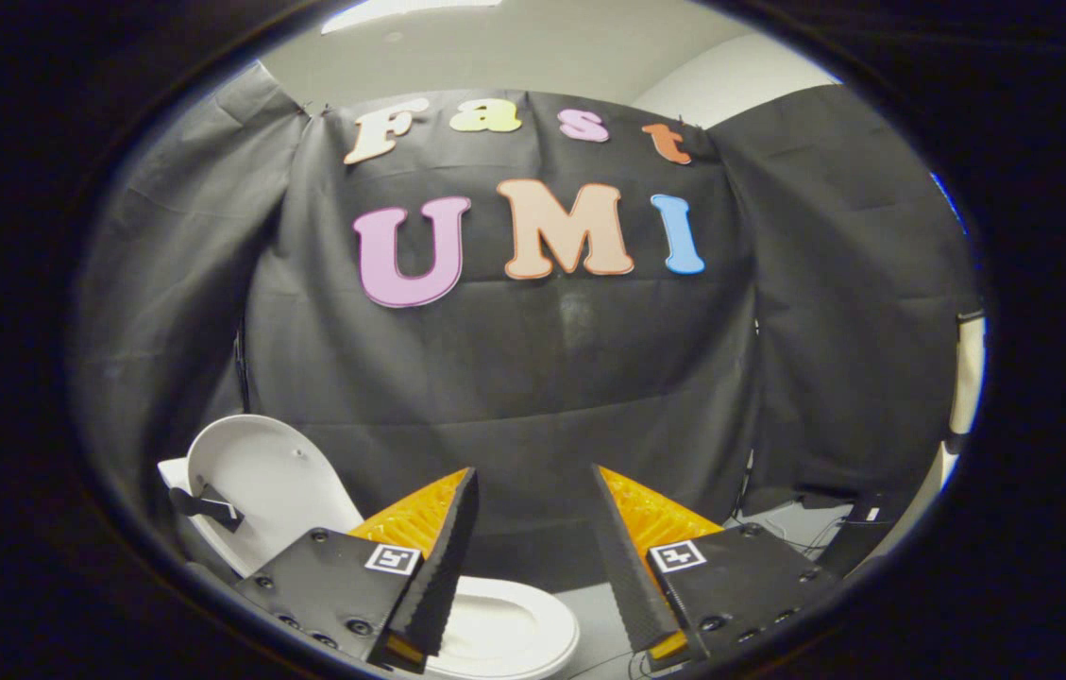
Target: Open the toilet lid.
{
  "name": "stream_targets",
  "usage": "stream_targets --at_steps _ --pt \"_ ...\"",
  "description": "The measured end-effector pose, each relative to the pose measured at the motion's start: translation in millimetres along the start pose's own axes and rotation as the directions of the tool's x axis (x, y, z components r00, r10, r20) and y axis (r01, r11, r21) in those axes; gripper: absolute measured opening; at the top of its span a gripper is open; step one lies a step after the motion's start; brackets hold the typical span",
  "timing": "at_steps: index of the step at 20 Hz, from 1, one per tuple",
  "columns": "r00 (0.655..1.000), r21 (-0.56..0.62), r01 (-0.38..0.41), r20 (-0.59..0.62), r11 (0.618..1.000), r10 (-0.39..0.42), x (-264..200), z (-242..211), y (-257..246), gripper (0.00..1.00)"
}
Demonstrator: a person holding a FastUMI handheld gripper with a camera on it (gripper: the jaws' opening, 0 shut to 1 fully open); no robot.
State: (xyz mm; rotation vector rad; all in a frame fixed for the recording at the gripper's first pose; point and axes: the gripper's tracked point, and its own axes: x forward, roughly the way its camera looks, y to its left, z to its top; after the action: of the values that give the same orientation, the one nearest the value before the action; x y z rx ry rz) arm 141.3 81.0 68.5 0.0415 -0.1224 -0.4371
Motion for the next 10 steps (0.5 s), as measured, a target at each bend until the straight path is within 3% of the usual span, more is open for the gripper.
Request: stream_targets --at_steps 3,10 --pt "0.999 0.023 0.051 0.012 0.998 -0.051 -11.2 3.4 -50.2 0.73" --pt "0.997 0.044 0.08 0.009 0.996 -0.08 -38.0 -7.9 -120.0 0.72"
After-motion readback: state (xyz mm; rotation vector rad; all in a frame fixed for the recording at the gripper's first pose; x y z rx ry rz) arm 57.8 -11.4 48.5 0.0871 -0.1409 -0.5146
